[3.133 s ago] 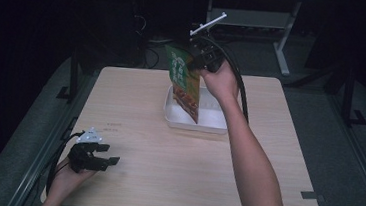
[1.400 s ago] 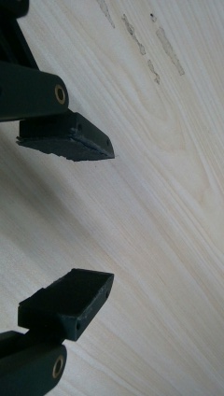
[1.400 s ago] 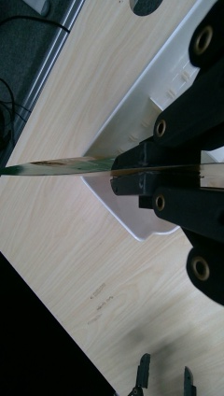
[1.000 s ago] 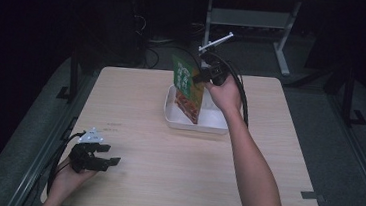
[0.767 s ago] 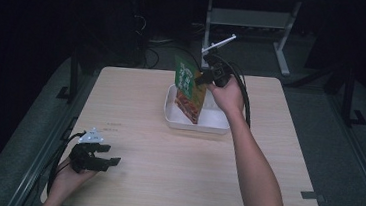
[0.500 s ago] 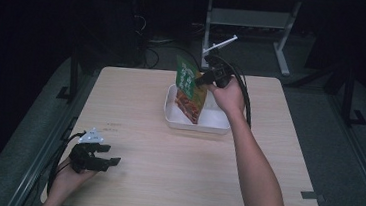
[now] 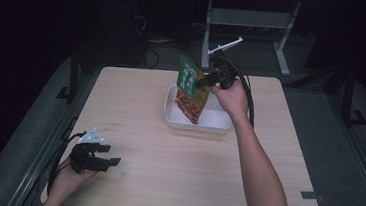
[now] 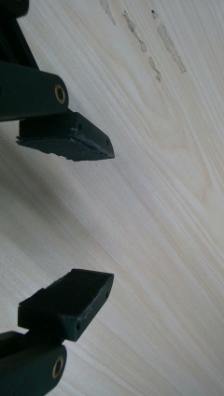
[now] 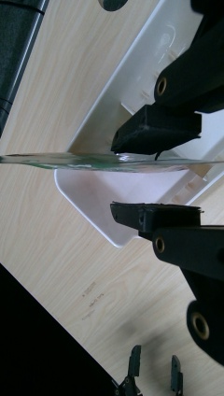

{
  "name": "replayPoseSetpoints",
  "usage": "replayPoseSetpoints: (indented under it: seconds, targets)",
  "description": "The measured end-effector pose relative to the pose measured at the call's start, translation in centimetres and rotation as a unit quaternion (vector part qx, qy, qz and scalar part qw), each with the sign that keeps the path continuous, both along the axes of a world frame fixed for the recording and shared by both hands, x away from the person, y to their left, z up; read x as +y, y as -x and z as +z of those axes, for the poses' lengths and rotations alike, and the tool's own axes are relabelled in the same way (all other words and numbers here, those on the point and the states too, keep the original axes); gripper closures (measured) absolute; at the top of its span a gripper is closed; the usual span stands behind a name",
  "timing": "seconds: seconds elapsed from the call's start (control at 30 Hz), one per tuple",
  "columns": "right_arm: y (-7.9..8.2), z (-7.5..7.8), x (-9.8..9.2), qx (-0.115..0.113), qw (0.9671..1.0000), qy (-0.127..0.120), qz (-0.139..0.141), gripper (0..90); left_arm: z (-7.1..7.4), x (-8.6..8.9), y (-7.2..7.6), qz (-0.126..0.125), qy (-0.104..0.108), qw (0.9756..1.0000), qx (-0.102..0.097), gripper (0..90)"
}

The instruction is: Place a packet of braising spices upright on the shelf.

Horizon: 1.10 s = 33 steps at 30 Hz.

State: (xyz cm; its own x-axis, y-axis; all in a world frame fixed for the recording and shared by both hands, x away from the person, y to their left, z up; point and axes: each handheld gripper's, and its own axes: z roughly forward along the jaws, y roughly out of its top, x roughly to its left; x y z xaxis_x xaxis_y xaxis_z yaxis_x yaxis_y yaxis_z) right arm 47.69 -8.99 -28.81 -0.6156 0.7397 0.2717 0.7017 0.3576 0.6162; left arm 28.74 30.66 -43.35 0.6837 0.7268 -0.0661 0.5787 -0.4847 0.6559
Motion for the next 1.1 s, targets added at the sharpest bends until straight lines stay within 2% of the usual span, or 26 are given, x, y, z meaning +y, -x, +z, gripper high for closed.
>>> replayPoseSetpoints:
  seconds: [0.53,1.1]
  targets:
    - [1.1,-0.4,-1.8,0.000,0.9998,-0.018,0.002,56.8,0.0,0.0,0.0,0.001,-0.002,1.0000,0.000,33.6]
    - [2.9,-1.5,-4.2,0.004,0.9997,-0.023,-0.001,55.8,-0.1,-0.1,0.0,0.003,-0.003,1.0000,0.004,33.4]
